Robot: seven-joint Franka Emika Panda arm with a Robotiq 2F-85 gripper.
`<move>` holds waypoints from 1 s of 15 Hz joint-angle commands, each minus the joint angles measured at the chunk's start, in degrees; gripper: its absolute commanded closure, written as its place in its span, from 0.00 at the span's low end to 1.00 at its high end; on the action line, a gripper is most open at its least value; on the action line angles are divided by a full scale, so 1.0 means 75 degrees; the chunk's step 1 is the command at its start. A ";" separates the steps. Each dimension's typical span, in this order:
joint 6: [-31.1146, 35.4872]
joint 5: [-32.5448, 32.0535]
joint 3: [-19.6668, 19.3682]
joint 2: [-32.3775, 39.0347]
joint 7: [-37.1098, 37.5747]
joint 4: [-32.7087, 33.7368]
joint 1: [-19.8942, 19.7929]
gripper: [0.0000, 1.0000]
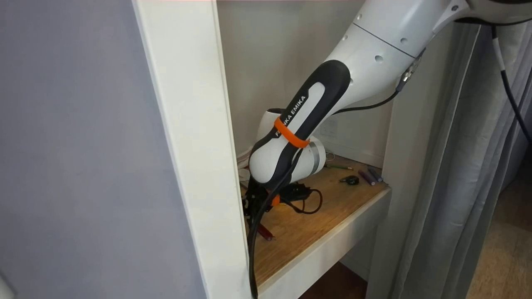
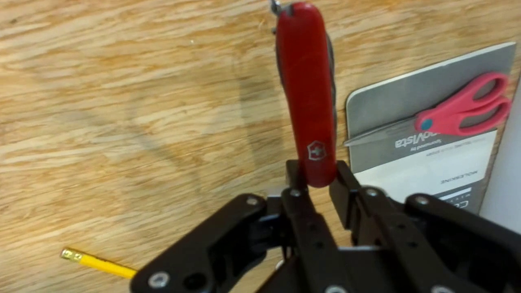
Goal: Move the red object closer to the book
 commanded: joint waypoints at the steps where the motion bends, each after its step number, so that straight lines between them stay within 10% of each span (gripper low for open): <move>1: 0.0033 -0.0555 -0.0508 0.0415 0.0472 0.0597 0.0617 0.94; 15: -0.0091 -0.1002 -0.1297 0.1491 0.0774 0.1780 0.1510 0.95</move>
